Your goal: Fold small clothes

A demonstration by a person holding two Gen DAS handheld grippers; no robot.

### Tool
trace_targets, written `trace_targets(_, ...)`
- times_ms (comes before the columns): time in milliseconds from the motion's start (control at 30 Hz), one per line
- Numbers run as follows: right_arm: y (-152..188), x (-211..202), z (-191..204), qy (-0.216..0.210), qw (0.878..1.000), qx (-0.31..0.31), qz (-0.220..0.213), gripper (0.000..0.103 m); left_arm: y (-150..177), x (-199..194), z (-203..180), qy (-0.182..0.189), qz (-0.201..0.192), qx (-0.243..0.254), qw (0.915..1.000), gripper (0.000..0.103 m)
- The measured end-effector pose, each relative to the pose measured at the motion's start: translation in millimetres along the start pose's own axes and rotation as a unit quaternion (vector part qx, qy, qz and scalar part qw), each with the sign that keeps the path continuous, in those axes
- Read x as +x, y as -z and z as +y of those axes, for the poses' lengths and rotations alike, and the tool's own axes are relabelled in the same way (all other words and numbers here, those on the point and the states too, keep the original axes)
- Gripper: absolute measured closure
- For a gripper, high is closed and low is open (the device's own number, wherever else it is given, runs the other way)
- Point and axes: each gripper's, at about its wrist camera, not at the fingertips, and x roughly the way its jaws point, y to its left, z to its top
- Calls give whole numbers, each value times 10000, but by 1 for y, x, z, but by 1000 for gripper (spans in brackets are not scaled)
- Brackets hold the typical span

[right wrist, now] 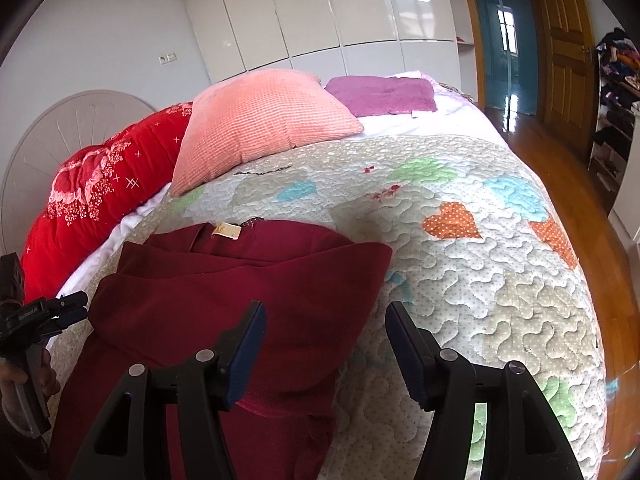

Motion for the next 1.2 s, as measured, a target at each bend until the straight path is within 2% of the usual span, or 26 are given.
trace_targets(67, 1, 2, -1, 12, 10000, 20, 31, 43, 2, 5, 1, 83, 111, 1, 9999, 21)
trace_targets(100, 2, 3, -2, 11, 10000, 33, 44, 43, 3, 5, -1, 42, 75, 49, 10000, 26)
trace_targets(133, 3, 4, -2, 7, 10000, 51, 57, 43, 4, 3, -3, -76, -47, 147, 9999, 49)
trace_targets(200, 3, 6, -3, -27, 9999, 94, 69, 43, 4, 2, -9, -269, -97, 341, 9990, 82)
trace_targets(300, 2, 8, -11, 105, 9996, 276, 21, 43, 1, -4, -13, -80, -149, 415, 9990, 84)
trace_targets(433, -5, 27, -26, -39, 9966, 791, 227, 43, 0, -21, -31, -292, -460, 706, 9960, 86)
trace_targets(567, -11, 55, -23, -126, 9957, 775, 485, 46, -8, -32, -41, -212, -609, 804, 9947, 87)
trace_targets(600, -12, 59, -21, -178, 9961, 720, 474, 66, -12, -32, -47, -180, -612, 864, 9942, 88)
trace_targets(667, -15, 61, -12, 93, 9985, 416, 350, 87, -19, -35, -59, -103, -702, 1016, 9923, 88)
trace_targets(700, -17, 59, -11, 138, 9989, 361, 273, 91, -23, -38, -65, -77, -788, 1092, 9909, 88)
trace_targets(767, -22, 45, -11, 156, 9991, 395, -1, 92, -29, -40, -75, -90, -983, 1291, 9867, 88)
trace_targets(833, -23, 32, -15, 318, 9983, 403, -281, 93, -30, -29, -73, -292, -945, 1334, 9861, 88)
trace_targets(900, -20, 38, -19, 436, 9983, 355, -140, 93, -26, 1, -56, -574, -609, 1156, 9898, 88)
trace_targets(967, -14, 54, -22, 573, 9977, 286, 223, 92, -19, 25, -40, -810, -263, 1008, 9913, 88)
trace_targets(1000, -11, 57, -26, 633, 9967, 331, 374, 84, -15, 34, -33, -873, -143, 961, 9914, 88)
trace_targets(1067, -9, 42, -30, 752, 9954, 531, 247, 71, -7, 37, -25, -813, -202, 936, 9921, 88)
trace_targets(1133, -9, 22, -24, 554, 9971, 526, 44, 70, -8, 35, -26, -814, -234, 966, 9917, 88)
trace_targets(1200, -7, 4, -5, 214, 9995, 236, -70, 70, -10, 35, -27, -834, -240, 997, 9912, 88)
